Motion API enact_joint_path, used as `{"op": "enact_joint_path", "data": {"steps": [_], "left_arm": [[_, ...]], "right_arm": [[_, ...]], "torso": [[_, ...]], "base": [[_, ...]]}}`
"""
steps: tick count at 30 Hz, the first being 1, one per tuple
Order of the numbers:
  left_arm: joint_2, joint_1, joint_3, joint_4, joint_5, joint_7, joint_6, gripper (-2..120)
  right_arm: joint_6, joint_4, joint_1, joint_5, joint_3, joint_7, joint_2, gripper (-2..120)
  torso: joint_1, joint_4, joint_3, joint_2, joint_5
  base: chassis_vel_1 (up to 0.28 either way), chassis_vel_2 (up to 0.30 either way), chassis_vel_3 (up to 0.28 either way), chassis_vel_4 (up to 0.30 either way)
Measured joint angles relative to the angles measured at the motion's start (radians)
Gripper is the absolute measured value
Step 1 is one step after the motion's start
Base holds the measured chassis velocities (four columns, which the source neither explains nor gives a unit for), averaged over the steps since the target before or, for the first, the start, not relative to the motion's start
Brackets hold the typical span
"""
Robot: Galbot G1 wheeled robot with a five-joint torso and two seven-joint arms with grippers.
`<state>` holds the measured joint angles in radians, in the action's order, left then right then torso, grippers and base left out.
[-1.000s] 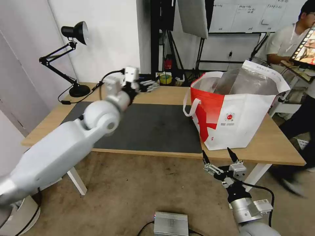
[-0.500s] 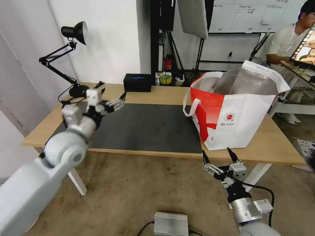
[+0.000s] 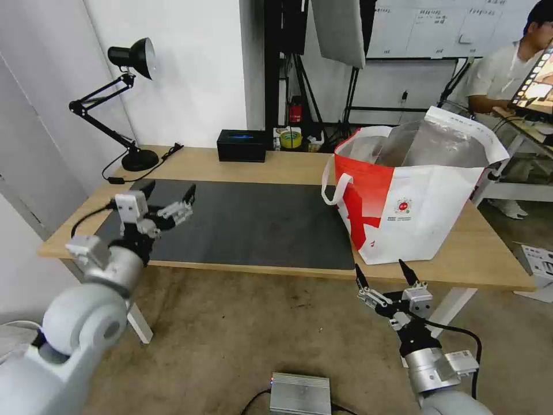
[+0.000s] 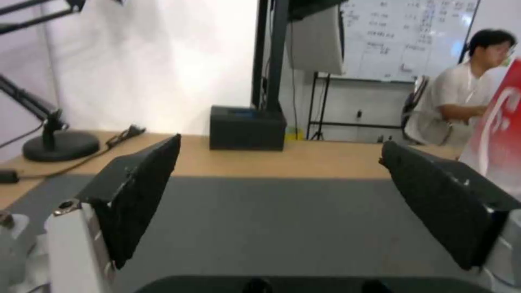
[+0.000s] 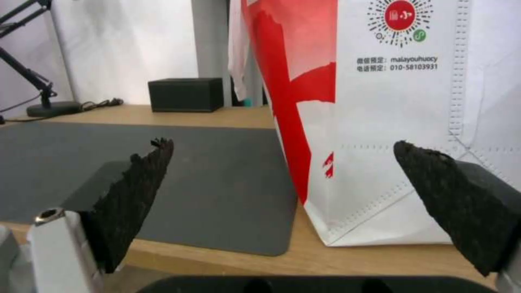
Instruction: Pick up the trash from the table and place it into the takeout bag.
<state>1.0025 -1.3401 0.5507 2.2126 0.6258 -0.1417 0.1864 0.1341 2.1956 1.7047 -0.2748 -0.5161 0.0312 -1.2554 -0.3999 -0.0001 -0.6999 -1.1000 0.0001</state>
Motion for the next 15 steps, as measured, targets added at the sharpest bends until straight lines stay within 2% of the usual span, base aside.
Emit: {"op": "enact_joint_path", "data": {"steps": [3,4,7,11,15], "left_arm": [[0.055,-0.044,0.0,-0.005,-0.063,0.03,-0.019,100],[0.055,-0.044,0.0,-0.005,-0.063,0.03,-0.019,100],[0.114,-0.11,0.004,-0.013,-0.147,0.058,-0.052,100],[0.141,-0.166,0.034,-0.022,-0.226,0.094,-0.088,100],[0.172,-0.211,0.052,-0.024,-0.258,0.13,-0.132,100]], "right_arm": [[0.0,0.0,0.0,0.0,0.0,0.0,0.0,100],[0.0,0.0,0.0,0.0,0.0,0.0,0.0,100],[0.0,0.0,0.0,0.0,0.0,0.0,0.0,100],[0.0,0.0,0.0,0.0,0.0,0.0,0.0,100],[0.0,0.0,0.0,0.0,0.0,0.0,0.0,100]], "torso": [[0.0,-0.0001,0.0,0.0,0.0001],[0.0,-0.0001,0.0,0.0,0.0001],[0.0,-0.0001,0.0,0.0,0.0],[0.0,0.0001,0.0,0.0,0.0],[0.0,0.0001,0.0,0.0,0.0001]], "base": [[0.0,0.0,0.0,0.0],[0.0,0.0,0.0,0.0],[0.0,0.0,0.0,0.0],[0.0,0.0,0.0,0.0],[0.0,0.0,0.0,0.0]]}}
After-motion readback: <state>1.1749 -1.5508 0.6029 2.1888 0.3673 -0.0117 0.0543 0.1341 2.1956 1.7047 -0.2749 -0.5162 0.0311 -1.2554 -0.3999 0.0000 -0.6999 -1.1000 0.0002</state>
